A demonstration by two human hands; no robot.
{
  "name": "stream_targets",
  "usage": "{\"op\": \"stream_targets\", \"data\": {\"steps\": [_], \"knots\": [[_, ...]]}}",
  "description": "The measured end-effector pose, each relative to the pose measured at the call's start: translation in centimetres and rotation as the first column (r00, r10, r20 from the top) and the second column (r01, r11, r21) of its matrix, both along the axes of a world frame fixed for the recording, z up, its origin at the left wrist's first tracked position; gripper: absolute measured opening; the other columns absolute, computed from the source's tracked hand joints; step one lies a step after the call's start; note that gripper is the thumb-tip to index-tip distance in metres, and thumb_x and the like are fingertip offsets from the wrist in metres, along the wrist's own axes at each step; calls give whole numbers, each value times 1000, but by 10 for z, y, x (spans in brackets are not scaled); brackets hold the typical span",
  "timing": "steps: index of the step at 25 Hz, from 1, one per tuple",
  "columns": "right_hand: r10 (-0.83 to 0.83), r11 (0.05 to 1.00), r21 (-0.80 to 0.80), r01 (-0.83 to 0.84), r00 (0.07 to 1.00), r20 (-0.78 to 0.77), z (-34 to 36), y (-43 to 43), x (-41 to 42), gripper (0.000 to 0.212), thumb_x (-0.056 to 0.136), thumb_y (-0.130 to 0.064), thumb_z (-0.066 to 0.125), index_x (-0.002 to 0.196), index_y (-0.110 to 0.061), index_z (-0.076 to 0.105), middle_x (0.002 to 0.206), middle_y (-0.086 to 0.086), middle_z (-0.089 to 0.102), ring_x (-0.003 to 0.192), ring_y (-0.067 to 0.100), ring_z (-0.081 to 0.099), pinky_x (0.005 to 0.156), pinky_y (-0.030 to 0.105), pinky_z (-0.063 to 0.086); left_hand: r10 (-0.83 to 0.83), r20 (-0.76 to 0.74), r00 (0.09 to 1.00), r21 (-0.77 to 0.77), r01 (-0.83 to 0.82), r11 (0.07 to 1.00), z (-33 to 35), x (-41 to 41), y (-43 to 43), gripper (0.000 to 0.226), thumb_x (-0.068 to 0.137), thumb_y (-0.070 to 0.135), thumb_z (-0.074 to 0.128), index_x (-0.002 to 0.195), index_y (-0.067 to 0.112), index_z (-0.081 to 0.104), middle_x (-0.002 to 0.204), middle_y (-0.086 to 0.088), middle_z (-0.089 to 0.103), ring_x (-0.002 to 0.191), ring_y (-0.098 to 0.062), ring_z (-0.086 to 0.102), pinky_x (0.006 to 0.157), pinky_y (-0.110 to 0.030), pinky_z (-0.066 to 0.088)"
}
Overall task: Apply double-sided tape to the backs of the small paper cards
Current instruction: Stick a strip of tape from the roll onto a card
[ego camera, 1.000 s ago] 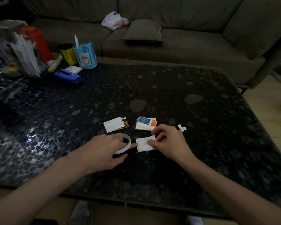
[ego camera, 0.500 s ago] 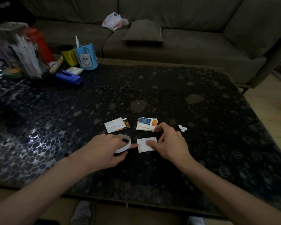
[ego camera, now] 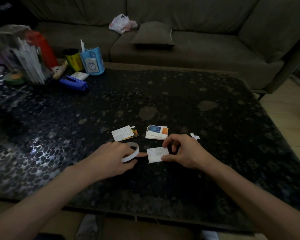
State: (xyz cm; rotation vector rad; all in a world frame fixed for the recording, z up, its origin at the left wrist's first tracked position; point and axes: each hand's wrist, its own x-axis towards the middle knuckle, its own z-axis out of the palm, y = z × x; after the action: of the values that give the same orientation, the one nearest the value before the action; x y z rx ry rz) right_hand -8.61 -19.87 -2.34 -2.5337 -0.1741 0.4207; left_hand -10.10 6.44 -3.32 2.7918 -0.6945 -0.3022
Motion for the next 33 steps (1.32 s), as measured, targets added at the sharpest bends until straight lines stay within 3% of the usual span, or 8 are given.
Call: {"op": "stream_targets", "data": {"steps": [3,6,10,12,15,18,26,33], "knots": [[15,1000,2,-15,1000,-10,0,0,3,34,81,-39,88,102,-42,61,96,-13,55,82,3,54,66,18,40,27,-15,1000,-97,-28,995,0,0,0,12,98,44,64,108,44,69,82,39,58,69,10,57,65,-29,47],[30,999,-11,-30,1000,-4,-1,0,3,27,82,-42,86,96,-41,63,97,-11,57,84,4,57,67,20,43,105,-60,993,-251,-117,961,2,-3,-5,44,97,43,69,139,45,58,84,43,60,62,11,61,63,-16,51],[60,998,33,-61,998,25,-2,-1,0,28,83,-39,87,91,-41,61,101,-13,57,81,2,56,67,17,43,174,-175,969,-446,-235,863,-3,-3,-23,21,84,49,79,89,29,76,144,32,51,69,13,67,66,-10,52],[63,995,75,-65,998,24,-2,0,-1,29,82,-37,87,92,-41,60,103,-15,59,80,2,59,66,15,44,177,-230,957,-473,-269,839,-1,-2,-31,28,80,48,84,98,28,76,146,31,46,73,5,69,78,-18,57],[18,979,201,-16,1000,-8,-1,1,-3,36,81,-28,89,100,-40,60,103,-12,67,85,4,70,73,22,60,199,-310,930,-511,-339,790,1,2,-40,37,84,30,85,118,22,73,108,14,77,68,-4,73,72,-10,53],[-66,878,455,150,979,-195,1,1,-6,49,80,-28,90,116,-40,60,99,-5,78,86,1,76,73,22,61,230,-344,910,-568,-397,721,3,9,-42,17,88,22,82,104,24,75,64,8,74,60,-7,71,63,-11,50],[-108,724,643,248,962,-250,6,9,-10,17,90,-38,79,107,-36,80,99,-16,80,90,1,77,74,20,61,189,-392,901,-671,-420,611,14,7,-43,20,97,36,70,79,40,78,57,-5,69,47,-9,59,52,-16,46],[-246,706,649,284,957,-152,8,18,-9,13,87,-40,79,100,-39,81,99,-23,78,92,-7,73,82,24,58,231,-371,899,-711,-435,552,23,5,-44,11,97,37,71,94,33,81,59,-13,68,48,-12,57,54,-20,46]]}}
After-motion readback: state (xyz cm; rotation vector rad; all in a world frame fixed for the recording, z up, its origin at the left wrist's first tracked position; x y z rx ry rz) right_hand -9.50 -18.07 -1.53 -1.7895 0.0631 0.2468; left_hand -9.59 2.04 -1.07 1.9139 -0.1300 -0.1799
